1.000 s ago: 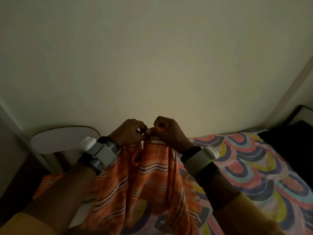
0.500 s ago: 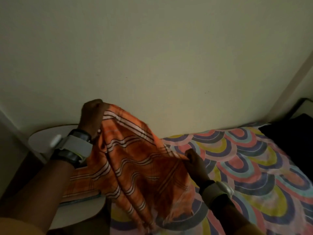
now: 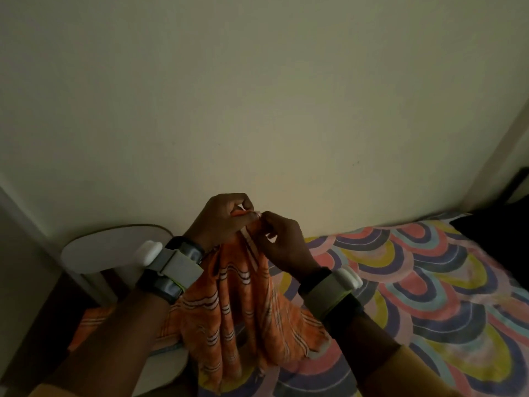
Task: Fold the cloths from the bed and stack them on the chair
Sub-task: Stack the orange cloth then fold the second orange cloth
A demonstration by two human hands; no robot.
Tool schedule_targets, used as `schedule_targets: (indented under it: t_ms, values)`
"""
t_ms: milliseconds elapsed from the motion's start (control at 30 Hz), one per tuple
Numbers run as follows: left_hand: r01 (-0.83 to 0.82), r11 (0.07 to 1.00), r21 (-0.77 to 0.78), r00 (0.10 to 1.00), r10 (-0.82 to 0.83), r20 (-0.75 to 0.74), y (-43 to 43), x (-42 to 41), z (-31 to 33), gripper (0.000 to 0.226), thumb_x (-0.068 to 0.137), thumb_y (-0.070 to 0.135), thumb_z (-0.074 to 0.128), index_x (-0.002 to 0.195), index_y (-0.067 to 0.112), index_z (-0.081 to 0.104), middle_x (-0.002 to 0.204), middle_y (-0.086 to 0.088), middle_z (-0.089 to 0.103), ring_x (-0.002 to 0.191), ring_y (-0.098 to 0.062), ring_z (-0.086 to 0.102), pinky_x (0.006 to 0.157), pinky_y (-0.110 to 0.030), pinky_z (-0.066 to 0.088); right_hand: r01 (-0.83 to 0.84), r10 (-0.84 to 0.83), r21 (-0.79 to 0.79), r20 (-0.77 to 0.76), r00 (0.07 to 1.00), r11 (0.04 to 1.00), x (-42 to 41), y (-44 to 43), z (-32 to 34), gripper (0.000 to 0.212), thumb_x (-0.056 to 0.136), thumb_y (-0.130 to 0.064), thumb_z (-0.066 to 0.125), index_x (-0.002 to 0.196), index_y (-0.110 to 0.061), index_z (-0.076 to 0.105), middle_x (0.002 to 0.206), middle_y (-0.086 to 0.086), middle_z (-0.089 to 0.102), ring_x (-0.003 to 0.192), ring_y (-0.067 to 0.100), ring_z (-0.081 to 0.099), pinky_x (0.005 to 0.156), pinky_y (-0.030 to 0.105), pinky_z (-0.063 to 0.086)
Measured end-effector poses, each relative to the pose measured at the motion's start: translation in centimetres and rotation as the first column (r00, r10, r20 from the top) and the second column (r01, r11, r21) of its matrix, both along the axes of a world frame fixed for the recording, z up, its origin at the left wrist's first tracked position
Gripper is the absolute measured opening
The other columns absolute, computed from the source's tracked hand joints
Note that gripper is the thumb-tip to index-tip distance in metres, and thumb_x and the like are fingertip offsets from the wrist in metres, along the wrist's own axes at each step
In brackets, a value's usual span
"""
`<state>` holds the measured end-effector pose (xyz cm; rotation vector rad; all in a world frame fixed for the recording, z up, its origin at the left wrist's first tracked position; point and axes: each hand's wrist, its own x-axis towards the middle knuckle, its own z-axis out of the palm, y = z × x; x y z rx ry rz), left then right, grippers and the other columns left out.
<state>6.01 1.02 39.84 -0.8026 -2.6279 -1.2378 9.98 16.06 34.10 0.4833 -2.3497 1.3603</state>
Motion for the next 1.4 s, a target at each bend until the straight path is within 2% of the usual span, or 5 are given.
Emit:
schedule_targets:
  t_ms: [300,533,800,1000,1400]
  values:
    - [-0.226,0.946,0.232,0.974,0.226,0.025,-2.2,-0.4,0.9,0.017,0.067,0.031,0.066,0.057,0.023,0.056,0.057,0.004,0.059,0.063,-0.011,0.053,0.065,-0.028,0.041,0.333,-0.432,0.309,0.346,0.833,0.891,-0.1,5.0,-12.9,0.019,0.086,-0.014,0.049,0.067,-0.008,0.051,0.069,0.011,0.055,0.068,0.032,0.057,0.058,0.032,0.033]
    - [-0.678,0.577,0.455,0.664,0.746,0.043,-6.4,-2.1,-0.2,0.017,0.077,0.023,0.068,0.078,0.006,0.065,0.085,-0.02,0.068,0.082,-0.03,0.062,0.07,-0.029,0.042,0.422,-0.625,0.471,0.463,0.629,0.774,2.9,10.5,-16.3,0.026,0.09,-0.002,0.046,0.067,-0.012,0.052,0.091,0.022,0.066,0.088,0.037,0.062,0.069,0.036,0.04]
    - [0.13,0.931,-0.342,0.974,-0.056,0.218,-0.2,0.3,-5.6,0.05,0.062,0.027,0.082,0.108,0.026,0.061,0.104,0.005,0.067,0.086,0.002,0.061,0.079,-0.018,0.046,-0.01,-0.032,0.142,0.295,0.955,0.99,-0.6,1.8,-2.0,0.02,0.085,0.008,0.048,0.091,-0.003,0.063,0.079,0.005,0.068,0.066,0.004,0.063,0.058,0.014,0.046]
    - [0.029,0.936,-0.352,0.993,0.014,0.12,-0.6,-0.1,-5.9,0.019,0.062,0.038,0.06,0.049,0.024,0.053,0.056,0.009,0.057,0.051,0.003,0.049,0.056,-0.021,0.037,-0.096,0.048,0.22,0.212,0.976,0.971,-0.6,2.7,-2.4,0.007,0.084,-0.012,0.063,0.09,-0.014,0.065,0.084,-0.005,0.065,0.071,0.003,0.058,0.063,0.014,0.045]
    - [-0.116,0.932,-0.343,0.978,0.167,0.123,-4.0,-1.6,-5.1,0.022,0.061,0.042,0.058,0.061,0.02,0.06,0.067,-0.002,0.063,0.068,-0.015,0.058,0.054,-0.017,0.037,0.303,-0.288,-0.014,0.277,0.917,0.953,2.1,7.9,-9.2,0.025,0.078,-0.009,0.074,0.072,-0.023,0.054,0.068,-0.011,0.056,0.062,-0.005,0.054,0.055,0.009,0.038]
